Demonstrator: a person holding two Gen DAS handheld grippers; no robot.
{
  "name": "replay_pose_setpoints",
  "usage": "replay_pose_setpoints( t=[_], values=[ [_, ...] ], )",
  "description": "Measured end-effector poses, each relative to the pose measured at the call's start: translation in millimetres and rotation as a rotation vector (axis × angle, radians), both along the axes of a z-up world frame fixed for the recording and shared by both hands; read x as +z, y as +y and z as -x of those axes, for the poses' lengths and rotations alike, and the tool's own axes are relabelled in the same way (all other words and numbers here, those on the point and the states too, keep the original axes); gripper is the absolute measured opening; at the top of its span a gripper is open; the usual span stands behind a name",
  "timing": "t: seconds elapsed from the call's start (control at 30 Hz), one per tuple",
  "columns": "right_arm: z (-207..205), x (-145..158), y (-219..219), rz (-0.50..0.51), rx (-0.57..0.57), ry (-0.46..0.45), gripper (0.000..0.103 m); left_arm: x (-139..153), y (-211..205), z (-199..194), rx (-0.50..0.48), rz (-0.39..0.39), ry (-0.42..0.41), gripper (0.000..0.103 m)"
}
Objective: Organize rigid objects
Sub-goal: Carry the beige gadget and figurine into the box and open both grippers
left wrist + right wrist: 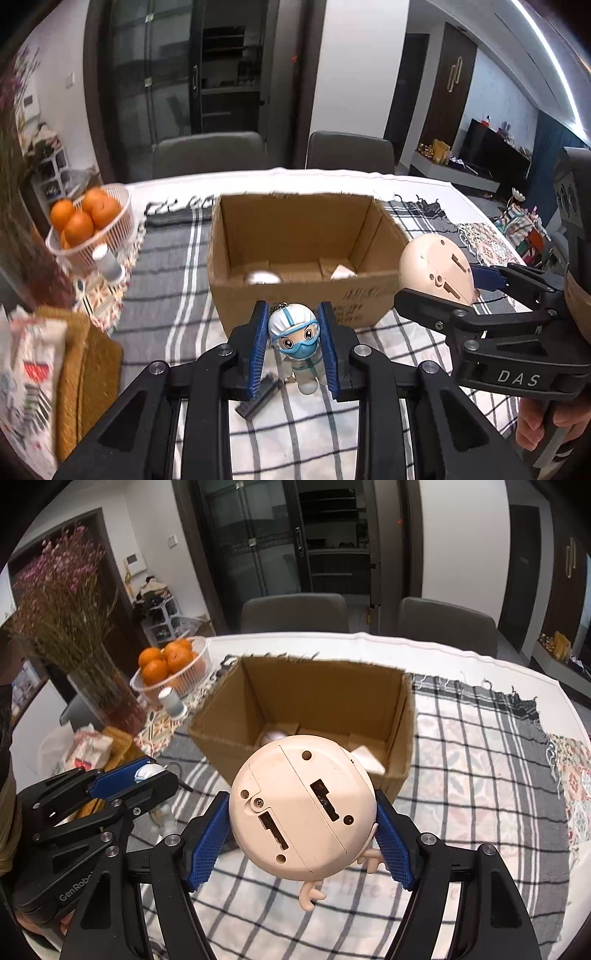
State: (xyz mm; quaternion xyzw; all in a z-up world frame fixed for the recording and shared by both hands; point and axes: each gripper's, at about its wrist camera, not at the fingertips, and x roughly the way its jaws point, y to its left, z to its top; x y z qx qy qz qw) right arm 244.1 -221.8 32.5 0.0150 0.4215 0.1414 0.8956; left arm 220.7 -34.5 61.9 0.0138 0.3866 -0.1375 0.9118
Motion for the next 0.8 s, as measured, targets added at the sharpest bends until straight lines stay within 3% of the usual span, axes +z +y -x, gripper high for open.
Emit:
replay_pose_setpoints(
  t=[0.27, 0.8],
  values=[
    [-11.0, 17.1, -9.9, -0.010, -0.029, -0.032, 0.075, 21.6, -9.1, -14.5, -0.027, -0.026, -0.041, 0.027],
    [-54.7, 27.5, -13.1, -0.026, -0.069, -0.021, 0.075, 38.2, -9.8, -66.8, -0.038, -0.009, -0.018, 0.027]
  ],
)
